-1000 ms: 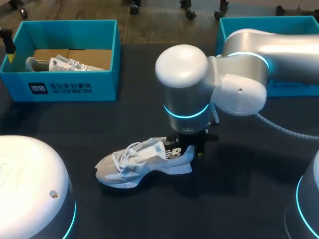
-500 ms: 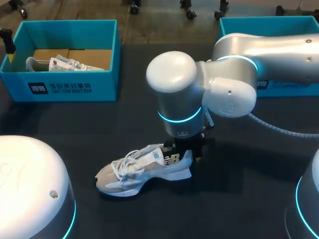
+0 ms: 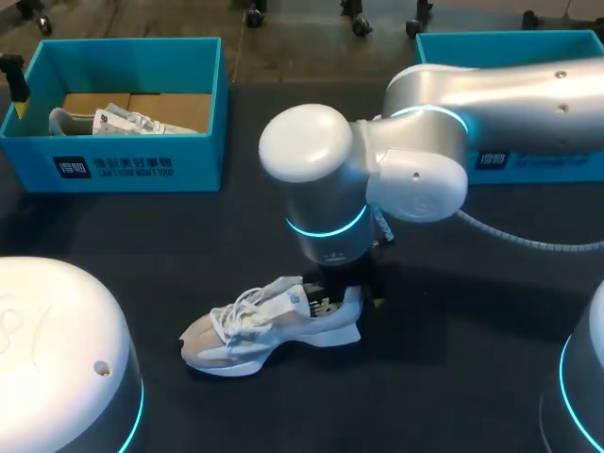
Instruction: Take the shoe out of the shoebox, open the shoe tongue, remove and reinsert the insole, then place the shoe into the shoebox
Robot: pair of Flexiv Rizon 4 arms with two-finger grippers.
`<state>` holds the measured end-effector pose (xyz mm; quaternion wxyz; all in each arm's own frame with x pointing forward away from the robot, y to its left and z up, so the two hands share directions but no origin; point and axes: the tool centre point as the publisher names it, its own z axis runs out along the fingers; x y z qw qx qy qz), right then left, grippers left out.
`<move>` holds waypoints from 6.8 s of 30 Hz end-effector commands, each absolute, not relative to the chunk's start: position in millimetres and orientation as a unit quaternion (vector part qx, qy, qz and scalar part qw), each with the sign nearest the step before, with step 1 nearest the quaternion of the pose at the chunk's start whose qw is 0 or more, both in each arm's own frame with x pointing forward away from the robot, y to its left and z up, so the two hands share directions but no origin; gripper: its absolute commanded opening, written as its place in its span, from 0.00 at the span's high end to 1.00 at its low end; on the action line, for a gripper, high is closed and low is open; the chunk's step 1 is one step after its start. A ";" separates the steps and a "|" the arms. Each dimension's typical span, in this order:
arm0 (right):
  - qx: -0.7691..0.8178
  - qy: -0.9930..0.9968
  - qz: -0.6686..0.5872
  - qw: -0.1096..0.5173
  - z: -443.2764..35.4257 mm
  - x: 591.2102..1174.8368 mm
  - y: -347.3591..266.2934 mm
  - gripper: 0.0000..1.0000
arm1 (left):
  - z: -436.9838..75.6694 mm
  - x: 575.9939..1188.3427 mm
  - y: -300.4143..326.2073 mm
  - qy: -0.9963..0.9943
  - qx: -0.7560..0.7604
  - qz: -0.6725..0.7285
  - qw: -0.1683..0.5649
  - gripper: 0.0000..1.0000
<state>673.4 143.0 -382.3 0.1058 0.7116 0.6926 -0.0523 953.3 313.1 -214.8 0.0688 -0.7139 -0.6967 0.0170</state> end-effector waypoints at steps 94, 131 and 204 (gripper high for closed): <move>-0.029 0.839 0.536 -0.088 -345.7 663.6 29.7 0.00 | -214.4 953.0 313.5 -0.696 -0.714 0.016 0.069 0.00; -0.018 0.830 0.552 -0.073 -382.0 685.2 54.3 0.00 | -214.4 953.0 313.5 -0.696 -0.714 0.016 0.069 0.00; -0.044 0.835 0.543 -0.085 -415.7 683.2 183.8 0.00 | -214.4 953.0 313.5 -0.696 -0.714 0.016 0.069 0.00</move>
